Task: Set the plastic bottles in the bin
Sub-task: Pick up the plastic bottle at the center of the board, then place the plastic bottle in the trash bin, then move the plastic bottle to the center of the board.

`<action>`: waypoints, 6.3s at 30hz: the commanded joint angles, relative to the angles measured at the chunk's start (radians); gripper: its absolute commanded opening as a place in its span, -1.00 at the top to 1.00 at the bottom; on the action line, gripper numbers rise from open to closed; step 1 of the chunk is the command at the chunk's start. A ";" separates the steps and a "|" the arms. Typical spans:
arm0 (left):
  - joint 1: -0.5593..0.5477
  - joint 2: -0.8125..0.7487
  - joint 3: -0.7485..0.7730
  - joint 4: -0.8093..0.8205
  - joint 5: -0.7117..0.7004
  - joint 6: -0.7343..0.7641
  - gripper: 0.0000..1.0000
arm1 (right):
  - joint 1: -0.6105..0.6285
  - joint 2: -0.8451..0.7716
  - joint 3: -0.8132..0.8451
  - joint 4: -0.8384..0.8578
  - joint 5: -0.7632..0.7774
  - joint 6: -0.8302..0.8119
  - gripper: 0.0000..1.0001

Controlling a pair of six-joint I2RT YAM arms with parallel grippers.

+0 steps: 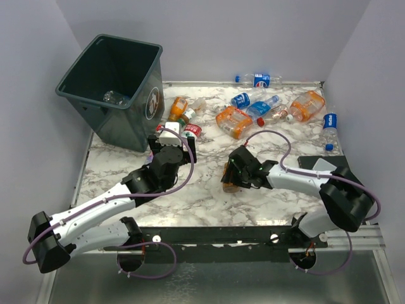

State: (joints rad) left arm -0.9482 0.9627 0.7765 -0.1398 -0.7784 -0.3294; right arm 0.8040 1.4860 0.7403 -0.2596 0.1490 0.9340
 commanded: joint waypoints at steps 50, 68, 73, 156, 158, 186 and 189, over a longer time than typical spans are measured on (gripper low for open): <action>0.008 0.215 0.316 0.194 0.909 -0.226 -0.27 | 0.020 -0.761 -0.351 0.863 -0.252 -0.554 0.45; 0.008 0.228 0.319 0.168 0.906 -0.204 0.76 | 0.020 -0.723 -0.281 0.725 -0.244 -0.536 -0.08; 0.009 0.209 0.325 0.148 0.863 -0.176 1.00 | 0.020 -0.690 -0.168 0.521 -0.232 -0.516 -0.87; 0.250 0.297 0.480 -0.064 0.467 0.214 -0.98 | 0.018 -0.617 -0.087 -0.006 0.303 -0.294 -1.00; 0.252 0.253 0.395 -0.064 0.437 0.217 -0.98 | 0.015 -0.587 -0.094 0.009 0.329 -0.274 -1.00; 0.252 -0.055 -0.042 0.083 0.271 -0.001 -0.98 | -0.185 0.245 0.349 0.374 -0.269 -0.107 -0.87; 0.252 -0.060 -0.045 0.083 0.258 0.001 -0.98 | -0.178 0.331 0.406 0.347 -0.259 -0.046 -0.91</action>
State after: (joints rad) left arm -0.6960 0.9180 0.7475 -0.0814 -0.4755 -0.3153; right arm 0.6106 1.7287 1.0733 0.1139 -0.0994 0.8055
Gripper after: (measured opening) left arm 0.990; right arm 0.944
